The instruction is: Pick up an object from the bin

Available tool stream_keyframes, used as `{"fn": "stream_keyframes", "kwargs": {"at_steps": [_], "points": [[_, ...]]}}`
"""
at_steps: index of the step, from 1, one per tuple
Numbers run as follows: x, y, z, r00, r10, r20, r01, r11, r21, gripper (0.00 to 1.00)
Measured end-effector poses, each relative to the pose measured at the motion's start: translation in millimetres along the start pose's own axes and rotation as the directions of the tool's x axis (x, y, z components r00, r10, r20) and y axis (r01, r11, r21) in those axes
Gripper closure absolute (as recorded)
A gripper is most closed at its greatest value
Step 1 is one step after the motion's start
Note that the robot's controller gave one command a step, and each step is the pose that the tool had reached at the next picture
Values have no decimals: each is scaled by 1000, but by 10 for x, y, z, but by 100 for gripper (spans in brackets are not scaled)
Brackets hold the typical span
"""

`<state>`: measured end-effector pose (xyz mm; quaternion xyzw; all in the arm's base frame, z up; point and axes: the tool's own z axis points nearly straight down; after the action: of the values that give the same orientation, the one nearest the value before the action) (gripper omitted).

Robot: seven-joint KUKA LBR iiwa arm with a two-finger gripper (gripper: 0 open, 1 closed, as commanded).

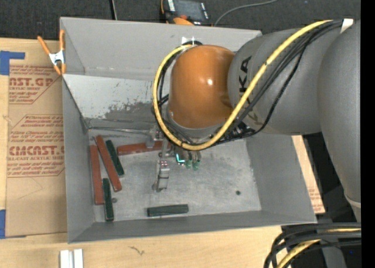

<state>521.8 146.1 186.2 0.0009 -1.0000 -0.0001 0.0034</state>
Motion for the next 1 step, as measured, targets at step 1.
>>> {"fn": "stream_keyframes", "kwargs": {"at_steps": [1], "points": [[411, -328, 855, 985, -175, -2, 175, 985, 2, 0]]}}
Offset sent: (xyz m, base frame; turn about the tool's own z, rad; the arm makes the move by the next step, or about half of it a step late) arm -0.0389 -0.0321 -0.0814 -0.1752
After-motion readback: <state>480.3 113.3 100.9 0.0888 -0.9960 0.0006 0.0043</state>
